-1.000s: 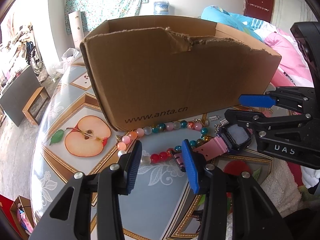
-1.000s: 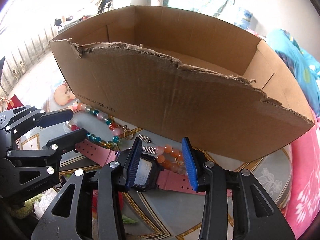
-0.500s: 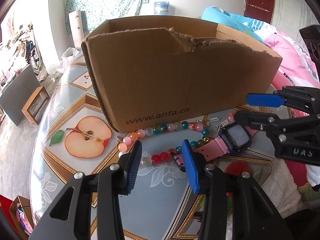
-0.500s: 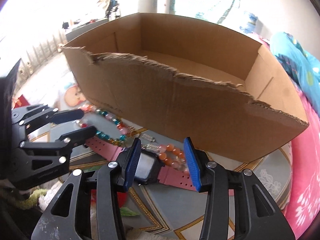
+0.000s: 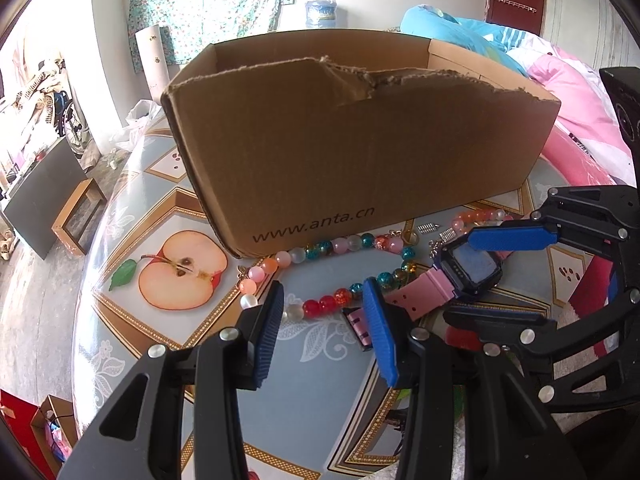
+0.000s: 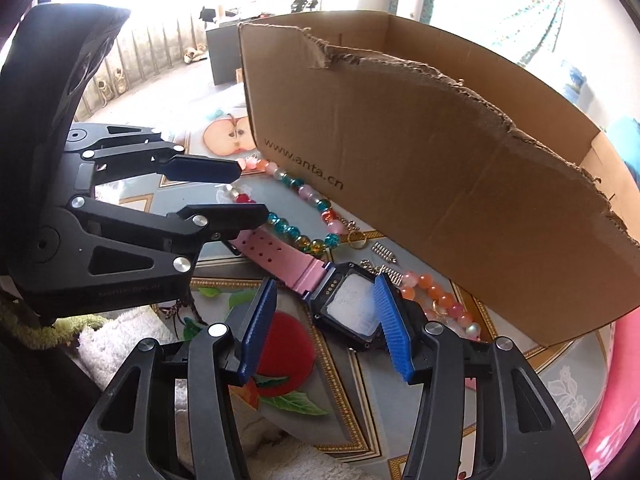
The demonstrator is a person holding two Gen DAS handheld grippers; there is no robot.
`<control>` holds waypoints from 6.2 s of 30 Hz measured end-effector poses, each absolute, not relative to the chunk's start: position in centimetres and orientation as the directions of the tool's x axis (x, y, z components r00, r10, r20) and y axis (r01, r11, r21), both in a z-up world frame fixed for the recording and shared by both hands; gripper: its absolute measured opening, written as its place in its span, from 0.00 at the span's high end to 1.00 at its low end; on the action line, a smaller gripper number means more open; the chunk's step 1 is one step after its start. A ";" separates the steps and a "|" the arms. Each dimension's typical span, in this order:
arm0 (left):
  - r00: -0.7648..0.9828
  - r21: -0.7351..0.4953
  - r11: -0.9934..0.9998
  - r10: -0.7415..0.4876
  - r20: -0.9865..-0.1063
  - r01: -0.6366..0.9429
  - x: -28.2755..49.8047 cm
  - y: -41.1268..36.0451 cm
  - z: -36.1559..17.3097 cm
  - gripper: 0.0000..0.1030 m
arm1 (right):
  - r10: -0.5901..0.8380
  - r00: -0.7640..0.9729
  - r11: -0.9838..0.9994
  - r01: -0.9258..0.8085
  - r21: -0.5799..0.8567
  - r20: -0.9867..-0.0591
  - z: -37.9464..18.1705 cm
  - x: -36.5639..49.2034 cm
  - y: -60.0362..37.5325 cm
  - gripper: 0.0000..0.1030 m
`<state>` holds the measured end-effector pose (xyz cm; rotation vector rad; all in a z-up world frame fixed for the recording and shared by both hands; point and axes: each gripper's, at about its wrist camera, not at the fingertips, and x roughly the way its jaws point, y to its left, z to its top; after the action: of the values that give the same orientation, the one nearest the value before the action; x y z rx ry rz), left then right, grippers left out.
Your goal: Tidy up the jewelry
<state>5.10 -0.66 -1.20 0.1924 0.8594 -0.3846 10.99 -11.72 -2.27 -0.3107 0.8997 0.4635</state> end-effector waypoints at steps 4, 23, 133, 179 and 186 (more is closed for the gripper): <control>0.589 0.018 0.916 -0.243 -0.770 0.402 4.6 -0.7 -1.3 0.61 | 0.262 0.532 0.849 -0.524 -0.070 -0.805 -2.2 10.8 -11.5 0.52; 0.625 0.041 0.917 -0.237 -0.744 0.397 3.2 0.7 -0.1 0.60 | 0.222 0.522 0.754 -0.628 -0.195 -0.823 -3.1 9.8 -11.1 0.31; 0.433 -0.087 0.864 -0.333 -0.837 0.497 26.7 -1.4 9.7 0.57 | 0.064 0.095 0.911 -0.412 0.020 -0.993 0.4 31.8 -19.4 0.99; 0.591 0.088 0.975 -0.050 -0.805 0.202 9.8 0.6 -1.1 0.29 | 0.371 0.566 0.925 -0.158 0.345 -0.736 5.3 3.8 -19.8 0.56; 0.588 0.113 0.971 -0.035 -0.808 0.212 6.9 0.7 -1.7 0.29 | 0.297 0.604 0.954 -0.209 0.213 -0.739 4.2 3.4 -17.3 0.44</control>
<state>6.93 0.74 -1.72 0.2058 0.9332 -0.1450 3.42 -17.32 4.23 0.1086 0.8746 0.2937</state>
